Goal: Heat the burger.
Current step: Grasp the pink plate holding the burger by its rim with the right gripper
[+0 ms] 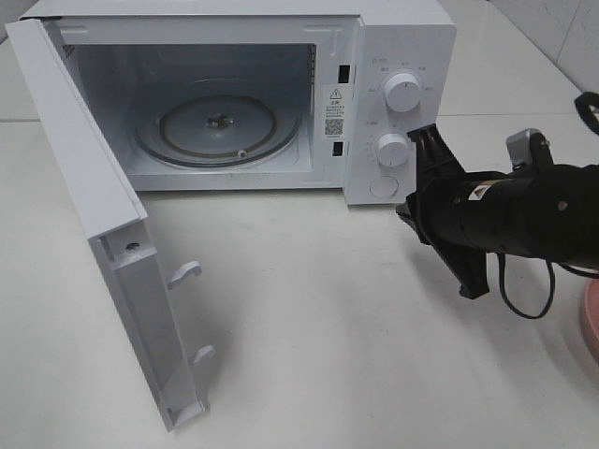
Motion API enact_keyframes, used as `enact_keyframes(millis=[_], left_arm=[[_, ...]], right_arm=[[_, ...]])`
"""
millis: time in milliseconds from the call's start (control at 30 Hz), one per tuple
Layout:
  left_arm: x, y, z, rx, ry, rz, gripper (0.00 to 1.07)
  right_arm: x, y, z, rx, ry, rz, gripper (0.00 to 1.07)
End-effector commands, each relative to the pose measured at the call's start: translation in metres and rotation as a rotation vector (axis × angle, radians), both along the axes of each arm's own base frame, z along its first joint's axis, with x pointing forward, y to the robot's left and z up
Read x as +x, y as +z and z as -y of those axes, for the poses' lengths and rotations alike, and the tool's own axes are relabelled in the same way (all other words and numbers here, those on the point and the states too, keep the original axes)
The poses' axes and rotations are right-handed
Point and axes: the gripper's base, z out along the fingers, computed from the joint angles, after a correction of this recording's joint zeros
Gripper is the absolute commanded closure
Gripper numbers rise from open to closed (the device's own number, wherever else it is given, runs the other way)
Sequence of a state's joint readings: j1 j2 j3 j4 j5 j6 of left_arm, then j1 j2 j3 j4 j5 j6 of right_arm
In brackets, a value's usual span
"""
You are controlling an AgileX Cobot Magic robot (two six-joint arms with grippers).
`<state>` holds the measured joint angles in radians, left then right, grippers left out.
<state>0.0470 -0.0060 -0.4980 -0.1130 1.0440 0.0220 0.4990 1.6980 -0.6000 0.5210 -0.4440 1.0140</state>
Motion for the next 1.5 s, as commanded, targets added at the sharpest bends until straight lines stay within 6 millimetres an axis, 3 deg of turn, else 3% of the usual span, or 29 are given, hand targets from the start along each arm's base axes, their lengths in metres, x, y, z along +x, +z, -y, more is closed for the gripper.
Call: enact_keyframes(millis=[33, 233, 333, 400, 533, 800, 1067, 1200, 1267, 1500], left_arm=[[-0.003, 0.0, 0.0, -0.002, -0.004, 0.033, 0.03], [-0.003, 0.0, 0.0, -0.002, -0.004, 0.033, 0.03], [-0.003, 0.0, 0.0, -0.002, -0.004, 0.033, 0.03], [-0.003, 0.0, 0.0, -0.002, -0.004, 0.033, 0.03], [-0.003, 0.0, 0.0, -0.002, -0.004, 0.033, 0.03], [-0.003, 0.0, 0.0, -0.002, -0.004, 0.033, 0.03], [-0.003, 0.0, 0.0, -0.002, -0.004, 0.033, 0.03], [-0.003, 0.0, 0.0, -0.002, -0.004, 0.033, 0.03], [-0.003, 0.0, 0.0, -0.002, -0.004, 0.033, 0.03], [-0.003, 0.0, 0.0, -0.002, -0.004, 0.033, 0.03]], right_arm=[[-0.007, 0.007, -0.001, -0.087, 0.127, -0.02, 1.06], [-0.022, 0.018, -0.003, -0.263, 0.4, -0.048, 1.06], [-0.032, 0.024, -0.006, -0.376, 0.629, -0.082, 1.05], [-0.034, 0.025, -0.006, -0.397, 0.676, -0.087, 1.05], [-0.042, 0.031, -0.008, -0.541, 0.968, -0.129, 1.04], [-0.047, 0.043, 0.001, -0.75, 1.264, -0.299, 1.01], [-0.052, 0.06, 0.02, -0.861, 1.361, -0.473, 0.98], [-0.054, 0.068, 0.031, -0.857, 1.331, -0.49, 0.96], [-0.055, 0.081, 0.05, -0.88, 1.274, -0.502, 0.93], [-0.058, 0.099, 0.077, -0.928, 1.18, -0.489, 0.87]])
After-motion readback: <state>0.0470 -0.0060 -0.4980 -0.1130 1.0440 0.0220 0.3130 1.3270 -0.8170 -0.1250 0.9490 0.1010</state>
